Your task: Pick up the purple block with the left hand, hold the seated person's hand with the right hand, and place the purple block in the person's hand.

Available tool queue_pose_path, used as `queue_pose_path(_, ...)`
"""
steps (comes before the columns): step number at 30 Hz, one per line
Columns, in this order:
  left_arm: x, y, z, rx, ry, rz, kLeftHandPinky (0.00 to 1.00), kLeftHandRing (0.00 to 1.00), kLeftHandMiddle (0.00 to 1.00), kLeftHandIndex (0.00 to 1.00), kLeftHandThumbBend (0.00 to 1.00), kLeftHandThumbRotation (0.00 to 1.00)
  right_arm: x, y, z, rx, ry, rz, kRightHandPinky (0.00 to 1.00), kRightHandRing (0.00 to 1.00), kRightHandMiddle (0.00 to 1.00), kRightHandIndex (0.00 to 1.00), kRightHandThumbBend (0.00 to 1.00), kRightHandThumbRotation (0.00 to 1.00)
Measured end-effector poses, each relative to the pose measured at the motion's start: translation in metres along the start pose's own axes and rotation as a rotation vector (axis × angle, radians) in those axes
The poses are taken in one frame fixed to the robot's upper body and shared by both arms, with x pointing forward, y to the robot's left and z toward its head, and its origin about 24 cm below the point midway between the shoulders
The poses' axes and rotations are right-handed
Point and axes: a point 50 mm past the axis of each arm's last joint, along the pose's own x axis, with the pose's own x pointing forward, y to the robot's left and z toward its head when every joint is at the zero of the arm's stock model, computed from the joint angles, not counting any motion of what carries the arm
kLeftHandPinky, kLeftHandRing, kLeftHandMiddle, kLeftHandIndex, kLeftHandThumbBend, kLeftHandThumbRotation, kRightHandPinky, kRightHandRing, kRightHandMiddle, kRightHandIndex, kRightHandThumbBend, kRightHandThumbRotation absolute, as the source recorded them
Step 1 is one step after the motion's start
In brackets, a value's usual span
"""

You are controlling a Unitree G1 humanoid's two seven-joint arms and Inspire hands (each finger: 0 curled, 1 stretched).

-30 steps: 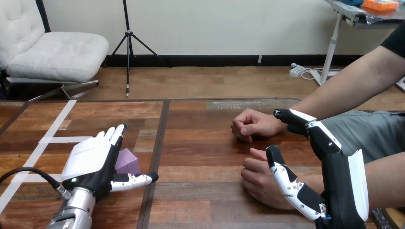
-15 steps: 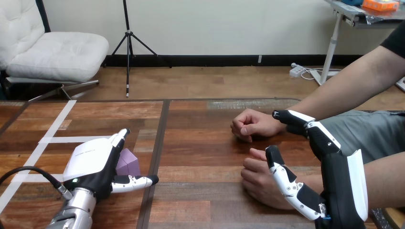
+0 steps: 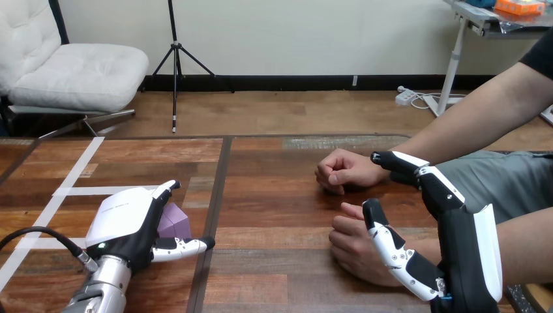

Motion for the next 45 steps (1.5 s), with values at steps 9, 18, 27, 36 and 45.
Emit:
queue_pose_path(9,0.0000,-0.0006,-0.0014,-0.006,0.004,0.011,0.73,0.77,0.80,0.83,0.69,0.53,0.0001,-0.0004,-0.0007,0.002,0.008,-0.003,0.76,0.77,0.74,0.71,0.38,0.29)
queue_pose_path(18,-0.0015,-0.0030,-0.0031,-0.027,-0.002,0.057,0.63,0.68,0.71,0.74,0.62,0.40,0.0003,-0.0007,-0.0017,0.001,0.021,-0.006,0.76,0.78,0.74,0.70,0.39,0.30)
queue_pose_path(27,-0.0025,-0.0068,-0.0032,-0.071,-0.009,0.106,0.54,0.59,0.63,0.65,0.57,0.22,0.0003,-0.0007,-0.0018,0.001,0.023,-0.006,0.76,0.78,0.74,0.70,0.39,0.30)
queue_pose_path(36,-0.0015,-0.0064,-0.0026,-0.091,-0.026,0.146,0.47,0.52,0.56,0.59,0.54,0.04,0.0004,-0.0009,-0.0020,0.000,0.025,-0.007,0.77,0.78,0.74,0.71,0.39,0.30)
queue_pose_path(45,0.0012,-0.0031,0.0001,-0.117,-0.042,0.174,0.43,0.48,0.52,0.56,0.54,0.00,0.0004,-0.0010,-0.0021,0.000,0.027,-0.007,0.77,0.78,0.75,0.71,0.39,0.30)
